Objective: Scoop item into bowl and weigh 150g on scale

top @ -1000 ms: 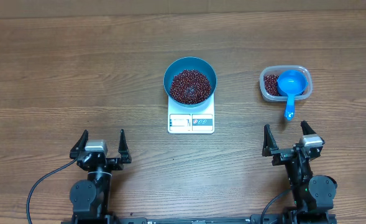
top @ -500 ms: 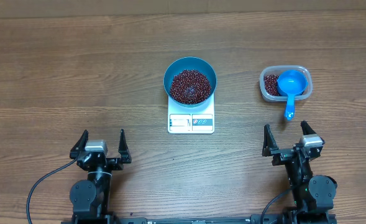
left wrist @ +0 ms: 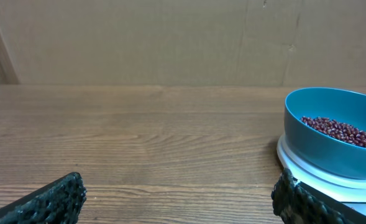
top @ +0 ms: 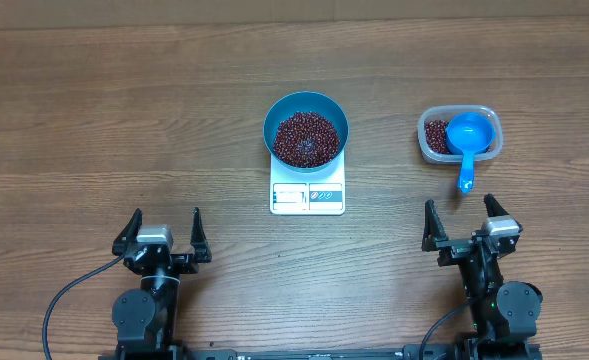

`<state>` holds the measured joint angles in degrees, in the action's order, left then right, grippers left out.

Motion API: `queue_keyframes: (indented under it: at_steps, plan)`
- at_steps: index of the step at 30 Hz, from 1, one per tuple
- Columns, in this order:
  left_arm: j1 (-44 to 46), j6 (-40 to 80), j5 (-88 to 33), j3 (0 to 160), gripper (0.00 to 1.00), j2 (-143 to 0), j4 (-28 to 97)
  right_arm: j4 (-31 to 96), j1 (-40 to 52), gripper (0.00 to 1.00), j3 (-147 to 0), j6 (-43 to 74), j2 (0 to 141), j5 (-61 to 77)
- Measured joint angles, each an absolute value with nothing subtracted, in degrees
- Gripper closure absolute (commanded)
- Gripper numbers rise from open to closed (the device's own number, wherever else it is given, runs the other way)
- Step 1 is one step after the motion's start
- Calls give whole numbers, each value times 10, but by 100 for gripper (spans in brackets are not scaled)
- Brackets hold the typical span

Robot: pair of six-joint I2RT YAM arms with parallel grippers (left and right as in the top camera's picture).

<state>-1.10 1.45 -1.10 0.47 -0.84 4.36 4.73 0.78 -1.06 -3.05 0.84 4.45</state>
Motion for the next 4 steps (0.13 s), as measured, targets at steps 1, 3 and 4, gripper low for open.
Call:
queue_keyframes:
  at_steps: [1,3,4]
  plan:
    - [-11,15,-11,5,1,-8,44,47,8,0,-11,-30,8,44]
    - [-11,15,-11,5,1,-8,44,47,8,0,-11,-30,8,44]
    - [-11,14,-11,5,0,-8,44,47,8,0,-11,-30,8,44]
